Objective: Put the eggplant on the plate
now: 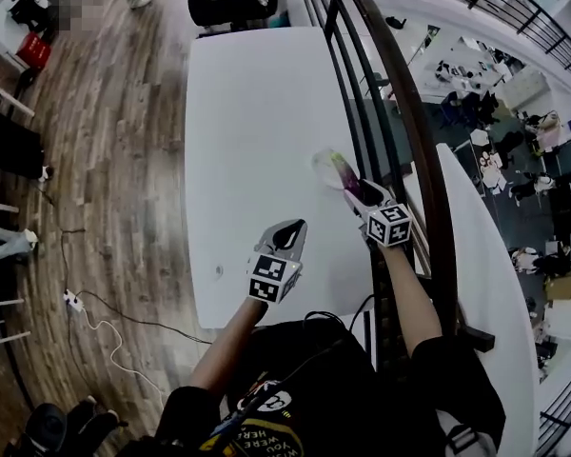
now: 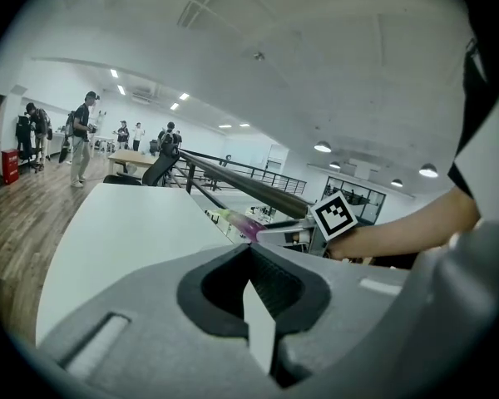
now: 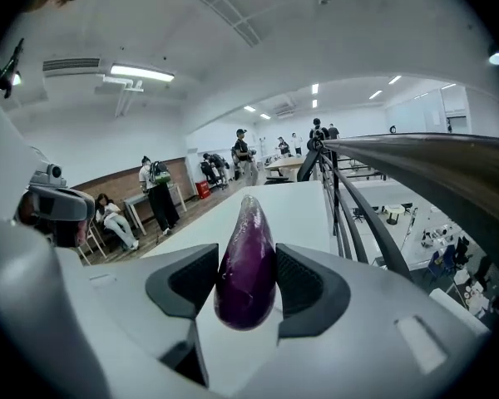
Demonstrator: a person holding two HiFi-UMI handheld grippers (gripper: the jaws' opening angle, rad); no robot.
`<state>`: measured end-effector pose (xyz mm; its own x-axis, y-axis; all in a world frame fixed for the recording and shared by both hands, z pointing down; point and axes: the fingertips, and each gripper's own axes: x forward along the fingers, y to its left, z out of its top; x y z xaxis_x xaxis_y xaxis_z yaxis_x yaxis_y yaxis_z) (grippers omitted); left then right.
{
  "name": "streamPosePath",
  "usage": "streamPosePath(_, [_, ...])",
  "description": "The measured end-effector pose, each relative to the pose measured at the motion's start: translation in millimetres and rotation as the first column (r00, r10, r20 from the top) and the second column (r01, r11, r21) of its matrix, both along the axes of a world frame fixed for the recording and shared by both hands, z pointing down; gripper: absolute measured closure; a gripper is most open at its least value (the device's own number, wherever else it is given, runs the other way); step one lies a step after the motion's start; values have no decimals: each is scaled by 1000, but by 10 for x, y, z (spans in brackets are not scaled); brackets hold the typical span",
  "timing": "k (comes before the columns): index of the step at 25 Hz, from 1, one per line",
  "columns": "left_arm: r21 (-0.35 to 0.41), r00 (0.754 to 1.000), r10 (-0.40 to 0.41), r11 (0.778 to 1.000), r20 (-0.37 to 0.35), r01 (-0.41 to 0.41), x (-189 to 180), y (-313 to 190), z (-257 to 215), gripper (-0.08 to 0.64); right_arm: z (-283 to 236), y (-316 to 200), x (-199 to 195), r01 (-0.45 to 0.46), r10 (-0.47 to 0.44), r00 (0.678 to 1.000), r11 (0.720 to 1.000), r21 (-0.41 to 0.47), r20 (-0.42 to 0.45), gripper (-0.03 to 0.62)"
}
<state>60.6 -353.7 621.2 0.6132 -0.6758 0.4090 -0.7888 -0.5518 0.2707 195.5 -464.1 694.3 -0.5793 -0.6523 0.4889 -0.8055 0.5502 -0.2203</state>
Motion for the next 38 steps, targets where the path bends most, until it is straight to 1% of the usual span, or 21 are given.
streamPosePath(5, [-55,999,-17,998,30,18,32,-203,328,555,413,-313,-63,54,-58,995,997,-62,-77,375])
streamPosePath(8, [-71,999,-13,997,50,17,69,-287,418,555,637,-464,-86,98,-110,984,991,-90,-140,375])
streamPosePath(10, [-83,998,-15,996,60,20,38,-253,461,555,812,-534,-93,136,-156,966,985,-105,-207,374])
streamPosePath(13, [-116,997,-50,992,61,56,-86,-131,535,555,1114,-589,-106,214,-251,913,966,-148,-322,374])
streamPosePath(15, [-144,995,-68,987,77,78,-157,-57,620,555,1280,-626,-117,251,-304,880,950,-186,-365,376])
streamPosePath(16, [-156,994,-71,984,88,84,-181,-16,667,555,1341,-646,-122,260,-320,870,944,-202,-376,376])
streamPosePath(18, [-177,992,-75,980,99,92,-209,68,734,555,1440,-672,-123,263,-337,854,937,-229,-397,376])
streamPosePath(21, [-188,992,-78,977,101,96,-209,157,754,555,1568,-689,-103,264,-356,827,929,-260,-435,372])
streamPosePath(22, [-191,992,-74,977,103,93,-198,177,755,555,1590,-700,-92,261,-355,824,929,-261,-441,370])
streamPosePath(24, [-199,992,-61,977,108,82,-174,202,767,555,1583,-726,-70,237,-330,835,937,-255,-439,368])
streamPosePath(28, [-205,993,-40,977,107,61,-126,235,765,555,1386,-684,-40,186,-256,881,961,-206,-399,327])
streamPosePath(30, [-191,994,-22,981,103,42,-99,238,717,555,1191,-596,-14,157,-206,909,975,-159,-363,328])
streamPosePath(31, [-181,995,-15,983,101,33,-87,239,686,555,1066,-530,5,135,-172,928,982,-132,-331,331])
streamPosePath(32, [-170,995,-10,985,99,27,-81,246,656,555,923,-444,30,101,-127,951,989,-106,-283,344])
streamPosePath(33, [-159,995,-9,987,97,24,-85,260,627,555,760,-336,56,55,-72,974,995,-86,-215,362])
streamPosePath(34, [-150,996,-13,988,93,27,-102,280,599,555,570,-210,74,1,-10,992,997,-74,-126,368])
streamPosePath(35, [-144,996,-21,989,83,33,-129,303,570,555,355,-69,78,-53,51,998,997,-62,-32,373])
streamPosePath(36, [-142,997,-30,989,71,40,-163,327,539,555,122,85,68,-99,101,994,994,-43,51,394])
streamPosePath(37, [-141,998,-36,989,58,44,-195,349,504,555,-115,254,51,-138,138,984,990,-14,112,422])
streamPosePath(38, [-139,998,-37,989,48,43,-215,371,462,555,-338,434,40,-171,166,975,985,20,150,446])
